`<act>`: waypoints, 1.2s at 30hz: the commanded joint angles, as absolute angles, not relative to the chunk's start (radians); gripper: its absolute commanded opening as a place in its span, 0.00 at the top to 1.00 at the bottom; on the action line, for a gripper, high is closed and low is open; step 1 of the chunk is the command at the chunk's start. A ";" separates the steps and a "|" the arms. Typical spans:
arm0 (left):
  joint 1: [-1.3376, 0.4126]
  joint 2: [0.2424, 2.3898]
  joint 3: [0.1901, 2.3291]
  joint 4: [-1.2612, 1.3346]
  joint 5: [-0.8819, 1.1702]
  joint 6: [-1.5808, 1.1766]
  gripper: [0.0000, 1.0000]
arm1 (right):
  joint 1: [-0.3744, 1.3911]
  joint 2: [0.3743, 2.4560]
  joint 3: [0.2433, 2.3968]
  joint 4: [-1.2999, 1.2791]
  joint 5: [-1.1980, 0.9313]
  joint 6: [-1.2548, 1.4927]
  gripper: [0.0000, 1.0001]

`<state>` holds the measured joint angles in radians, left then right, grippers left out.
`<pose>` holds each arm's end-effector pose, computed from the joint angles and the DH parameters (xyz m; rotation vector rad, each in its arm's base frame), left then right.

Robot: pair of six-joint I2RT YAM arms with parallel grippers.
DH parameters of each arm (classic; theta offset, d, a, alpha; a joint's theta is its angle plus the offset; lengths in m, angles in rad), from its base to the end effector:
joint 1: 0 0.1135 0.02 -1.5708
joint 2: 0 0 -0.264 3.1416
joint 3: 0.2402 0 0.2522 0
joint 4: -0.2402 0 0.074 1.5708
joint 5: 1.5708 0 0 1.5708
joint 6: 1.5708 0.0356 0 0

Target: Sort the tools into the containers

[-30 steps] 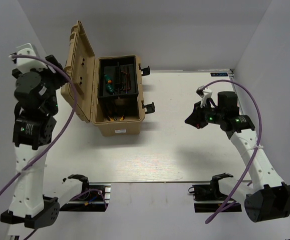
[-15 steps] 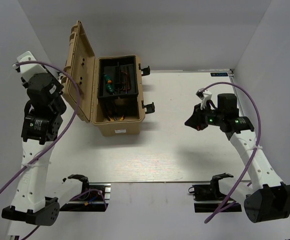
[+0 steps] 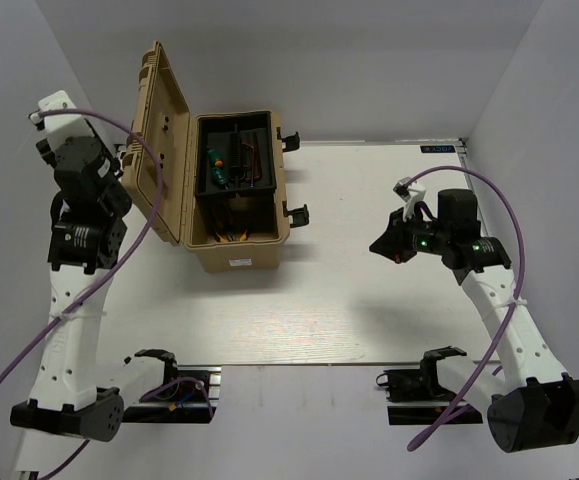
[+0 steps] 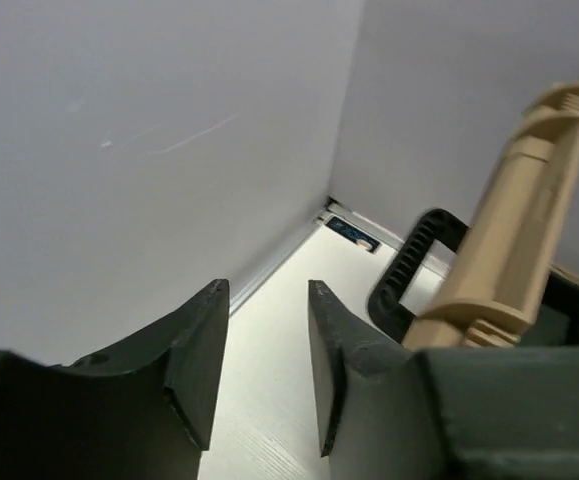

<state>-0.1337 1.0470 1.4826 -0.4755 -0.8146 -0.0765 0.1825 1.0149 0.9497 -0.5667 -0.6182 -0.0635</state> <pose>0.1849 0.0013 0.4959 -0.5773 1.5137 0.4912 0.2049 0.0588 0.3208 -0.6052 2.0767 0.7451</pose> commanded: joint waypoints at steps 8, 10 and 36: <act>-0.117 1.346 1.913 -0.370 -0.151 0.116 0.29 | 0.172 0.979 0.928 -0.554 -0.667 -0.081 1.00; -0.107 1.382 1.954 -0.347 -0.035 0.156 0.27 | 0.167 0.976 0.927 -0.554 -0.676 -0.083 1.00; 0.239 1.123 1.243 -0.104 -0.355 -0.003 0.45 | 0.143 0.989 0.908 -0.564 -0.749 -0.083 1.00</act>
<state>0.2264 1.1458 1.2903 -0.0608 -0.3161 0.0425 0.1501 0.9897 0.9173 -0.5747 -0.7204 -0.0704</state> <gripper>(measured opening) 0.566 0.004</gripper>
